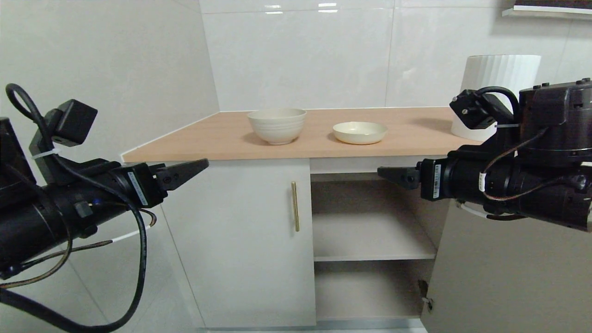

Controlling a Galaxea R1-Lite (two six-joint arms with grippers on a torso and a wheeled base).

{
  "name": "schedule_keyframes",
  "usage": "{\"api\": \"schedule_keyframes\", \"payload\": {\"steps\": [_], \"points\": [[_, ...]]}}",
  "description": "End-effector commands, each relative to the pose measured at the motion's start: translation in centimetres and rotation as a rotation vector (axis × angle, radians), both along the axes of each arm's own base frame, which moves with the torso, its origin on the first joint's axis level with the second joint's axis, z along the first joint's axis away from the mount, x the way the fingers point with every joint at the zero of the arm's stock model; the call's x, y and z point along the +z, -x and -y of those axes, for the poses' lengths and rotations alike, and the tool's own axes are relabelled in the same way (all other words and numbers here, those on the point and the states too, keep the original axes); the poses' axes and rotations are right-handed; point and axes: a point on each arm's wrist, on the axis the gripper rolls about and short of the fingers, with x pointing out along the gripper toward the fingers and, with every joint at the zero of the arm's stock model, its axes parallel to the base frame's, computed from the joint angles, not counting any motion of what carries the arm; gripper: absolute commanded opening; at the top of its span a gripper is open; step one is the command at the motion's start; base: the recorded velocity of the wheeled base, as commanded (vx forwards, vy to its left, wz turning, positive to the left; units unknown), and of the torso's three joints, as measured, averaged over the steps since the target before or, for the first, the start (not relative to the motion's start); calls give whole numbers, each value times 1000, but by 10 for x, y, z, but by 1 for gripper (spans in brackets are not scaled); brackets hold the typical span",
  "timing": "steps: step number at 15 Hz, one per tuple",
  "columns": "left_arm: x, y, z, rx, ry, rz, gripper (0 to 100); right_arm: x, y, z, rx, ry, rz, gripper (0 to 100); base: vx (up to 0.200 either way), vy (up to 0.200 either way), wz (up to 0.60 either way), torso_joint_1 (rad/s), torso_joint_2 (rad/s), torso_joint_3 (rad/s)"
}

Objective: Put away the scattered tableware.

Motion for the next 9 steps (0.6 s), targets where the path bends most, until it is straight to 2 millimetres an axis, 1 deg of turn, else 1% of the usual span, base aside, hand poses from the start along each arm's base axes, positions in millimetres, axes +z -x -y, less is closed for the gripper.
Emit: {"api": "schedule_keyframes", "payload": {"steps": [1, 4, 6, 7, 9], "points": [[0, -1, 0, 0, 0, -2, 100, 0, 1, 0, 2, 0, 1, 100, 200, 0, 0, 2, 7, 2], [-1, -1, 0, 2, 2, -3, 100, 2, 3, 1, 15, -3, -7, 100, 200, 0, 0, 4, 5, 1], [-1, -1, 0, 1, 5, -2, 100, 4, 9, 4, 22, -6, -26, 100, 0, 0, 0, 0, 0, 0], [0, 0, 0, 2, 7, 0, 100, 8, 14, 5, 54, -28, -42, 100, 0, 0, 0, 0, 0, 0], [1, 2, -1, 1, 3, 11, 100, 9, 15, 5, 62, -40, -46, 100, 0, 0, 0, 0, 0, 0]]}}
